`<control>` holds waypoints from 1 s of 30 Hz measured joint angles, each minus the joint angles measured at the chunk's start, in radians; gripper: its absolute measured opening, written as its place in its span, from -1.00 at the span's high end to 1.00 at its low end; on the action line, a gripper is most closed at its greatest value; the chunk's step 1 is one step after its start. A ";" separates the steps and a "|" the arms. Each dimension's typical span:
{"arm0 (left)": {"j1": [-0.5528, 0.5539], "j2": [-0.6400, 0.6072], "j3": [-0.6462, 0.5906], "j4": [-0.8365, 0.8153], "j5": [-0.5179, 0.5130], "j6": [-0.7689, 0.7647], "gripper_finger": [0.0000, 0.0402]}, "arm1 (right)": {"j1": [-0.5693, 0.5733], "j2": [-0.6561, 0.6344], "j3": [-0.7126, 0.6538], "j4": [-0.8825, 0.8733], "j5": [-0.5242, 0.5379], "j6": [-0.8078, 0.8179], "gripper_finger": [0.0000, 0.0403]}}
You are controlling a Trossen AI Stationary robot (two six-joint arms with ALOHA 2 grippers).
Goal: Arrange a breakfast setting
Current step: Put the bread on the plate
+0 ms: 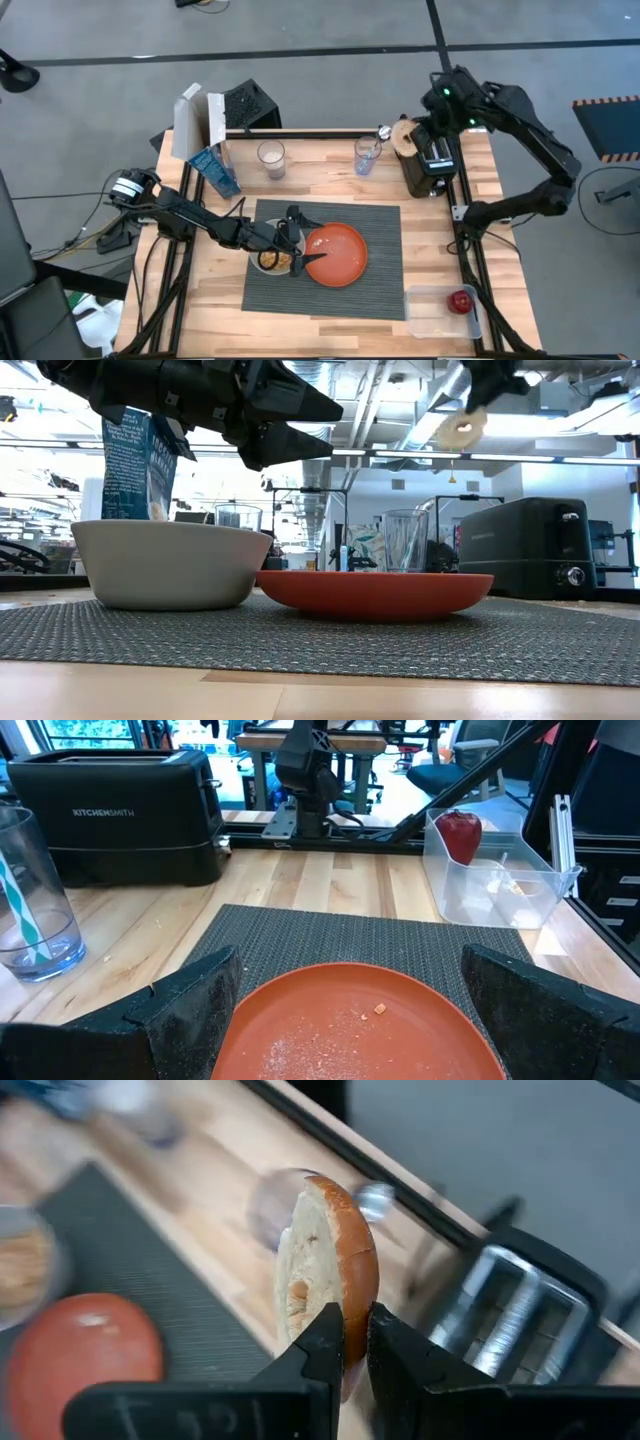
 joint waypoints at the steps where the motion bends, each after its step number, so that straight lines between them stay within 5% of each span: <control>1: -0.002 0.000 0.000 0.000 -0.002 0.001 -0.81 | 0.032 -0.016 -0.016 0.023 -0.006 0.013 0.68; 11: -0.051 -0.053 0.000 -0.013 -0.105 0.057 -0.81 | 0.336 -0.100 -0.310 0.296 -0.029 0.123 0.68; 20: -0.103 -0.175 -0.004 -0.172 0.019 0.116 -0.81 | 0.496 -0.082 -0.596 0.715 -0.136 0.130 0.67; 30: -0.106 -0.229 -0.145 0.031 -0.005 0.132 -0.81 | 0.593 0.100 -0.720 0.966 -0.158 0.148 0.67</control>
